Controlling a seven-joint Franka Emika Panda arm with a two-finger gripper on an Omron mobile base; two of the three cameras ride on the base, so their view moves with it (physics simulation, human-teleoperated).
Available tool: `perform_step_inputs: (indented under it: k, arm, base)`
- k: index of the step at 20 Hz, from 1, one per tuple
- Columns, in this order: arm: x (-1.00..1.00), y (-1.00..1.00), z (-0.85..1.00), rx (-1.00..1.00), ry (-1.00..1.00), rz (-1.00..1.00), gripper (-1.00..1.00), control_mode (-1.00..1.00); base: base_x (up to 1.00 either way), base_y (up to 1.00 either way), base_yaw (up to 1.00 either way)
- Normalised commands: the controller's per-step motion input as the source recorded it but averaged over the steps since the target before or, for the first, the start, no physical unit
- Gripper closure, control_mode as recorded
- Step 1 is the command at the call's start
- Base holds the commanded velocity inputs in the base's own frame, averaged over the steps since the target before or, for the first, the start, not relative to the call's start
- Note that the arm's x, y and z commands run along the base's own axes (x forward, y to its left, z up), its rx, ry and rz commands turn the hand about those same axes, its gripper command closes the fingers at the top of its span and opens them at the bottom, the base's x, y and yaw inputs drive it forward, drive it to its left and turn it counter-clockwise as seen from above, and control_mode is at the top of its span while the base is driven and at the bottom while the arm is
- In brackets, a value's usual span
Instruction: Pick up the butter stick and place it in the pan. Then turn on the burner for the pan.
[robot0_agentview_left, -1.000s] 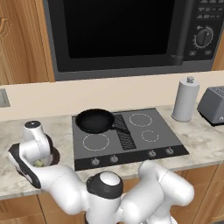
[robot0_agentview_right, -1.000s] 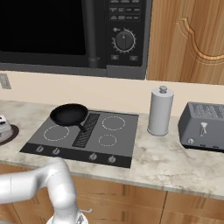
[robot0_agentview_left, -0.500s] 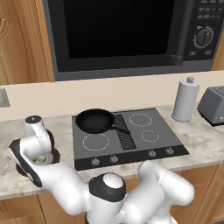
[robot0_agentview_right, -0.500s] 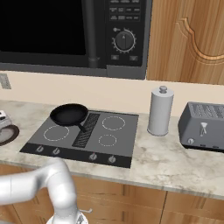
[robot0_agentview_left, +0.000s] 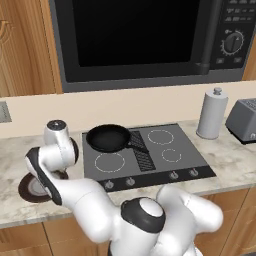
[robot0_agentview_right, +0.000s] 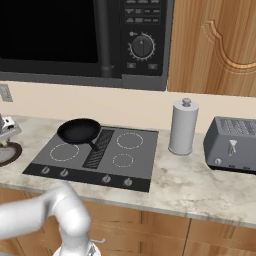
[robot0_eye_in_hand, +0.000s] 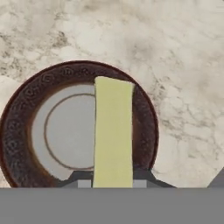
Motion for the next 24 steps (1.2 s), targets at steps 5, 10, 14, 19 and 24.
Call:
perform_step_inputs:
  k: [5,10,14,19,24]
  arm:
    - [0.00,-0.75,0.27,0.09,-0.08,0.00,1.00,-1.00]
    - [0.00,-0.76,0.30,0.09,-0.08,0.00,1.00,-1.00]
    - [0.00,-0.65,0.18,0.05,-0.08,0.00,1.00,-1.00]
    - [0.00,-0.51,0.16,0.00,-0.06,-0.01,1.00,-1.00]
    - [0.03,-0.62,0.26,0.02,-0.02,-0.04,1.00,-1.00]
  base:
    - [0.00,0.00,0.00]
    - [0.00,0.00,0.00]
    - [0.00,0.00,0.00]
    - [0.00,0.00,0.00]
    - [0.00,0.00,0.00]
